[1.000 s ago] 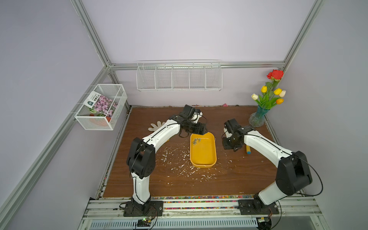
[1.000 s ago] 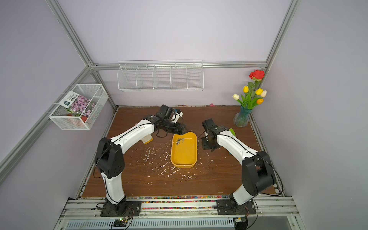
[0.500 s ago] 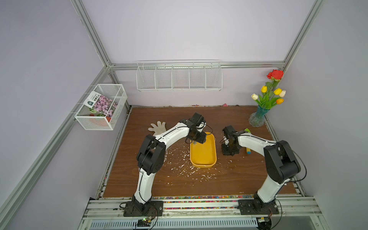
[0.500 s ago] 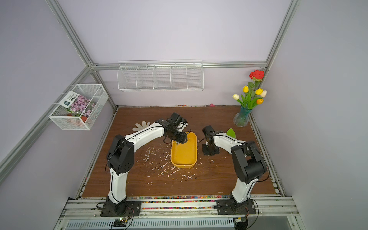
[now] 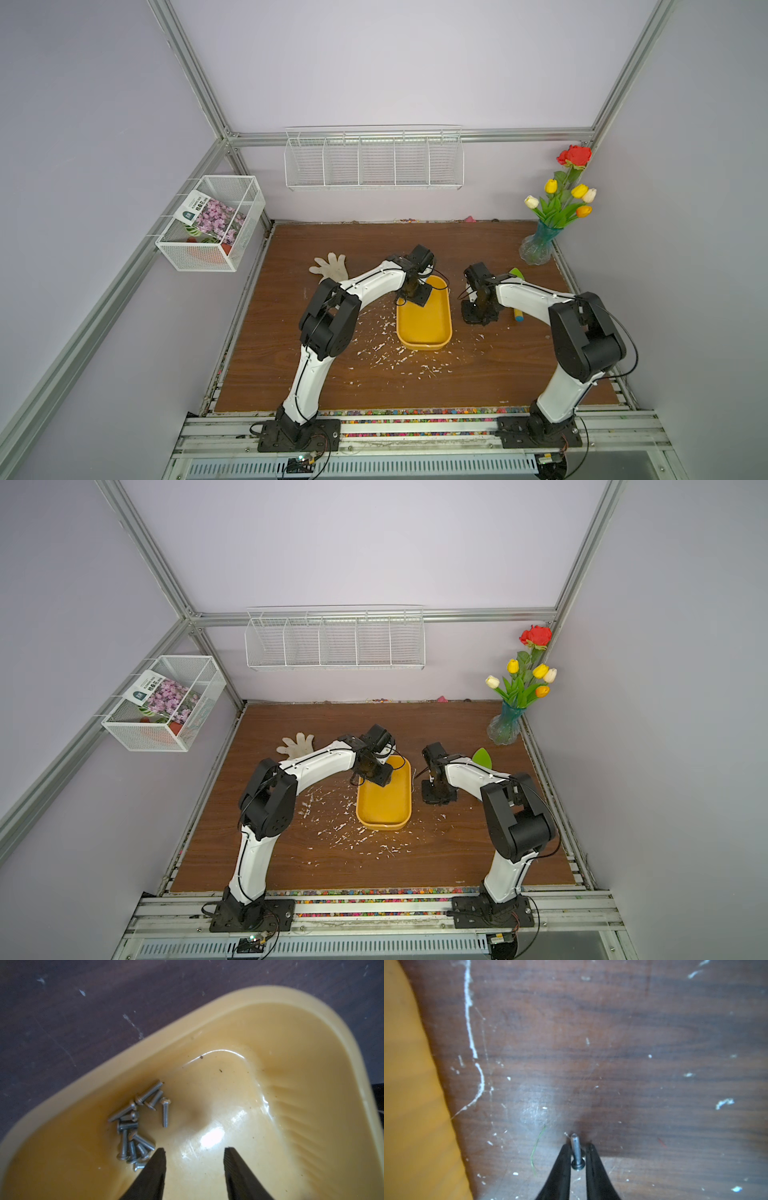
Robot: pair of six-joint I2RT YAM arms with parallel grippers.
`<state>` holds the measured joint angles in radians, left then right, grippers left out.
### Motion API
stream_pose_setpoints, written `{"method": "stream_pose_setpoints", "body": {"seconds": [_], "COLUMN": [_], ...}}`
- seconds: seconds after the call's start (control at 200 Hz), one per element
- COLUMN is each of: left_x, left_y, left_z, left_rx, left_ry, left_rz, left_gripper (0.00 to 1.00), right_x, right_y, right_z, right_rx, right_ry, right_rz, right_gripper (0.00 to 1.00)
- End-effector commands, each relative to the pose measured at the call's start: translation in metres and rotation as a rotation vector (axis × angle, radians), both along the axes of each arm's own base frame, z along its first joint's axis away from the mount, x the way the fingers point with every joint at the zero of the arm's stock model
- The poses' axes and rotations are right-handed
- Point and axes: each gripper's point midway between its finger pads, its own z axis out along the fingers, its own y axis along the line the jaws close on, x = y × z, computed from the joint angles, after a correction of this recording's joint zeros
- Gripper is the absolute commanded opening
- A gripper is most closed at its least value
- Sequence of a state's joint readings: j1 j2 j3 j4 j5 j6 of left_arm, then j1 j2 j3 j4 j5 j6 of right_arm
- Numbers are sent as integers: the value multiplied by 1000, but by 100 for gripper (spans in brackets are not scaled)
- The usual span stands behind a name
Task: Take out the screws from the storage box
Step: Place the screw at the center of the board, then pick up the screw from the storage box.
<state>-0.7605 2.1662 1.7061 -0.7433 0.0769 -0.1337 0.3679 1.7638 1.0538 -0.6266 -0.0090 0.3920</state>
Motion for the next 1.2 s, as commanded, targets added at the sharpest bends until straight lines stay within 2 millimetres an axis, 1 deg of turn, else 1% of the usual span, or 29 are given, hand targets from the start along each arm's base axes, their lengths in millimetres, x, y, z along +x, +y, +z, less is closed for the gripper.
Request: {"method": "stream_pose_setpoints", "body": {"seconds": [0.0,0.05,0.125,0.2,0.335,0.45,0.495,0.605,0.735,0.805,0.85,0.89,1.04,1.14,1.195], "left_x": [10,9,9,11,11,11,11,10,9,7,6,6,7,4,1], "left_y": [-3,-3,-5,-3,0,1,1,1,3,3,3,3,5,4,4], "left_z": [-12,-18,-22,-25,-34,-37,-38,-41,-46,-49,-49,-48,-42,-28,-17], "left_rx": [37,46,42,52,81,88,87,91,108,112,109,107,105,79,68], "left_ry": [-33,-22,-24,-34,-25,-21,-19,-12,-1,9,11,8,-3,2,5], "left_rz": [-14,-19,-23,-18,-19,-17,-18,-22,-24,-33,-32,-33,-25,-17,-8], "left_gripper": [49,48,46,45,37,37,35,30,19,11,3,0,0,0,0], "right_x": [-5,-5,-5,-4,1,6,9,13,15,17,17,17,20,24,26], "right_y": [0,0,1,2,4,7,7,9,10,10,9,9,10,14,18], "right_z": [4,6,8,12,24,36,41,51,60,66,69,71,82,91,99], "right_rx": [9,13,20,28,47,60,62,69,76,80,79,78,87,107,121], "right_ry": [-6,-12,-20,-31,-63,-90,-102,-123,-140,-158,-165,-171,-203,-224,-242], "right_rz": [-2,-5,-10,-16,-23,-21,-20,-18,-16,-15,-14,-14,-9,-1,16], "right_gripper": [29,31,34,34,35,35,35,35,35,34,34,34,33,33,32]}}
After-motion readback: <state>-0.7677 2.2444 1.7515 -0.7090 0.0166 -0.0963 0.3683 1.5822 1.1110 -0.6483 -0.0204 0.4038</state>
